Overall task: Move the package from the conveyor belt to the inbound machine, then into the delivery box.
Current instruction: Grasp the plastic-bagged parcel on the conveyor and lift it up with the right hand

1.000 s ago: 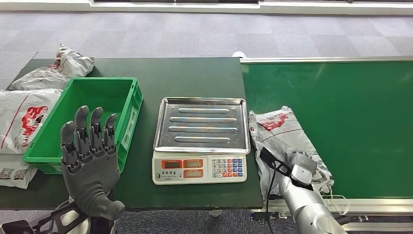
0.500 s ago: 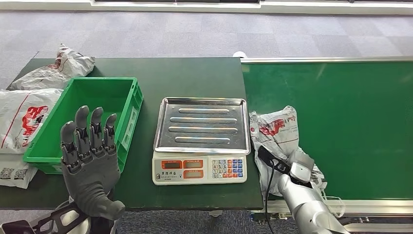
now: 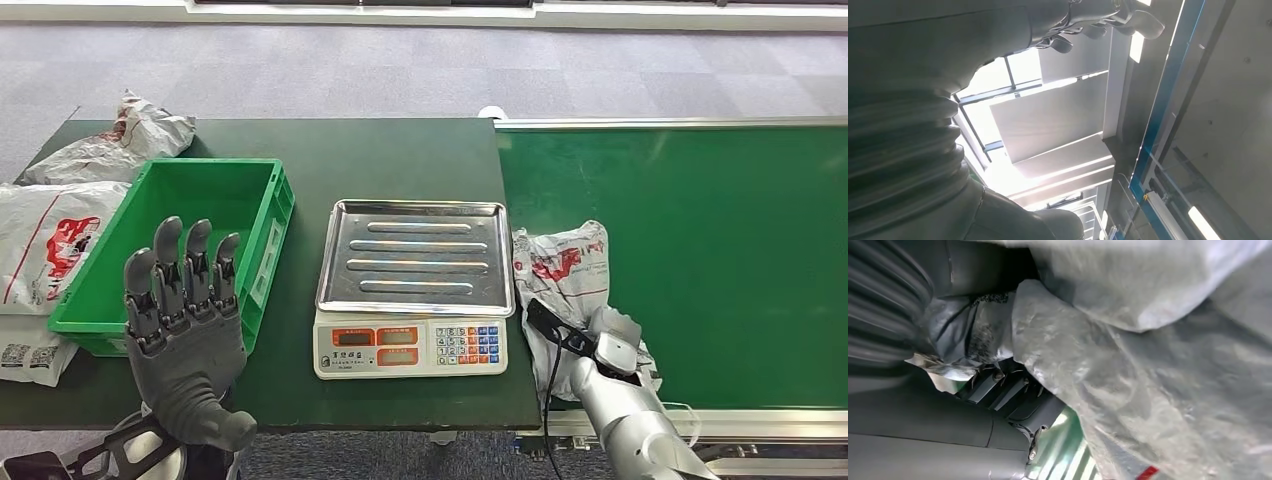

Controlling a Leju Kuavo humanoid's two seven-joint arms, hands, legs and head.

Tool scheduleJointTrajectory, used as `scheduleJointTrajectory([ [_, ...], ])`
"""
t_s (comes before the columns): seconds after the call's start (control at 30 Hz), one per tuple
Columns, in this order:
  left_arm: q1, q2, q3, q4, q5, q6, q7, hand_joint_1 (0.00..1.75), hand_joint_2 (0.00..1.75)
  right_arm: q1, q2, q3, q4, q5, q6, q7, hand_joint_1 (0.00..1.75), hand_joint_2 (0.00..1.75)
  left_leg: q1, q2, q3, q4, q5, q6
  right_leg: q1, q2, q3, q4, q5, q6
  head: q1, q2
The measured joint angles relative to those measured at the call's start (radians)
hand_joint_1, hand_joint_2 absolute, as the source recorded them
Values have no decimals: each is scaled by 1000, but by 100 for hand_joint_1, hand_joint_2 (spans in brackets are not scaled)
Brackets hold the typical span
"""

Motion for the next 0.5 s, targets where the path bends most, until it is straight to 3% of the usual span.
scheduleJointTrajectory([
  [0.1,6,0,10,-35,-13,13,-1,0,175,73,66,10,-209,-153,-128,-377,175,175,0,5,-3,0,0,-2,1,7,-6,1,2,-2,0,0],
  [0.2,13,0,15,-55,-13,26,0,0,175,164,117,85,-545,-185,-244,-284,175,175,0,3,-5,0,2,-5,2,5,-11,3,2,-4,0,0],
  [0.3,13,0,15,-56,-8,35,0,0,175,227,136,158,-825,-177,-334,-218,175,175,0,1,-6,0,2,-5,3,4,-12,3,1,-5,0,0],
  [0.5,13,0,15,-56,-3,40,0,0,175,330,145,215,-1138,-156,-418,-187,175,175,0,0,-6,-1,0,-5,2,4,-11,3,-1,-4,0,0],
])
